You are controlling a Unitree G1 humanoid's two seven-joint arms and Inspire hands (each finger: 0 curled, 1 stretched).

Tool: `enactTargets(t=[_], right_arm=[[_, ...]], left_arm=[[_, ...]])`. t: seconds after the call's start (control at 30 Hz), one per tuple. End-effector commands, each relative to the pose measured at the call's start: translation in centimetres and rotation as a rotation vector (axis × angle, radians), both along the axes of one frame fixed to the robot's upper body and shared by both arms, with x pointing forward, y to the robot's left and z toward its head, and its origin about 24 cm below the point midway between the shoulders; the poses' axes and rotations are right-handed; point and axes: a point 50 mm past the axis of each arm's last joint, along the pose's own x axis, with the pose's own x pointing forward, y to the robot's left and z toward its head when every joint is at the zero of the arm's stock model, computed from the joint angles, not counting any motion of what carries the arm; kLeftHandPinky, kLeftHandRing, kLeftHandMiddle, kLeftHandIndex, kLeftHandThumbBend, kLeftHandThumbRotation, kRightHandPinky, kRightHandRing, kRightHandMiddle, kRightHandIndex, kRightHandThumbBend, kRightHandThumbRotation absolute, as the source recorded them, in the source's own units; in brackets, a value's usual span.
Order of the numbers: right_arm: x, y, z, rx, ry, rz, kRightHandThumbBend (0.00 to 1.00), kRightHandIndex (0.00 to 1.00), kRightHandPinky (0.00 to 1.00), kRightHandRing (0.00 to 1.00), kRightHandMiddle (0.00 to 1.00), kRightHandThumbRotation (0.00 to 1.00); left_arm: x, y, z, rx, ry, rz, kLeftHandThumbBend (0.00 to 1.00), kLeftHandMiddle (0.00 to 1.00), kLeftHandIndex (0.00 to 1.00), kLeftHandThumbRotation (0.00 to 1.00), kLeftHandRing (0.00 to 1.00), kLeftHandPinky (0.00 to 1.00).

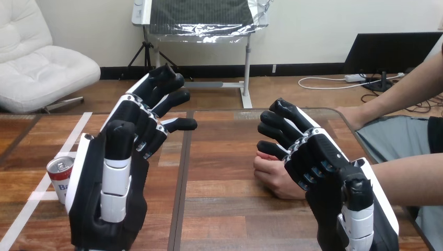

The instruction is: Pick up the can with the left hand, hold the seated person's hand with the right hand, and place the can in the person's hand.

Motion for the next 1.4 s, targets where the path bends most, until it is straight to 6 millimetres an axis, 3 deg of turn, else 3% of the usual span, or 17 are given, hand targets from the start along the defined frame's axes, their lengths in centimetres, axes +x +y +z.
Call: enactTargets(t=[0.0,0.2,0.47,0.8,1.07,1.37], right_arm=[[0.4,0.0,1.3,0.006,-0.071,0.006,0.84,0.90,0.84,0.89,0.88,0.95],[0.4,0.0,1.2,0.009,-0.072,0.008,0.84,0.90,0.84,0.88,0.88,0.94],[0.4,0.0,1.2,0.009,-0.073,0.009,0.84,0.90,0.84,0.88,0.88,0.94],[0.5,0.1,1.2,0.007,-0.076,0.008,0.84,0.90,0.84,0.88,0.88,0.94],[0.5,0.1,1.2,0.000,-0.078,0.001,0.84,0.89,0.83,0.88,0.88,0.95],[0.6,0.0,1.2,0.002,-0.074,-0.003,0.86,0.89,0.83,0.88,0.88,0.94]], left_arm=[[0.5,0.1,1.0,0.004,-0.065,0.026,0.70,0.83,0.81,0.92,0.82,0.64],[0.8,0.5,0.9,0.043,-0.048,0.046,0.71,0.85,0.83,0.90,0.85,0.69],[1.8,1.5,0.4,0.168,-0.040,0.138,0.83,0.89,0.86,0.87,0.90,0.80],[3.1,3.0,-0.5,0.318,-0.029,0.256,0.85,0.92,0.90,0.86,0.91,0.86],[4.5,4.3,-1.1,0.354,-0.014,0.311,0.91,0.96,0.94,0.74,0.97,0.95],[5.9,5.9,-1.5,0.436,-0.015,0.379,0.94,0.97,0.96,0.71,0.98,0.99]])
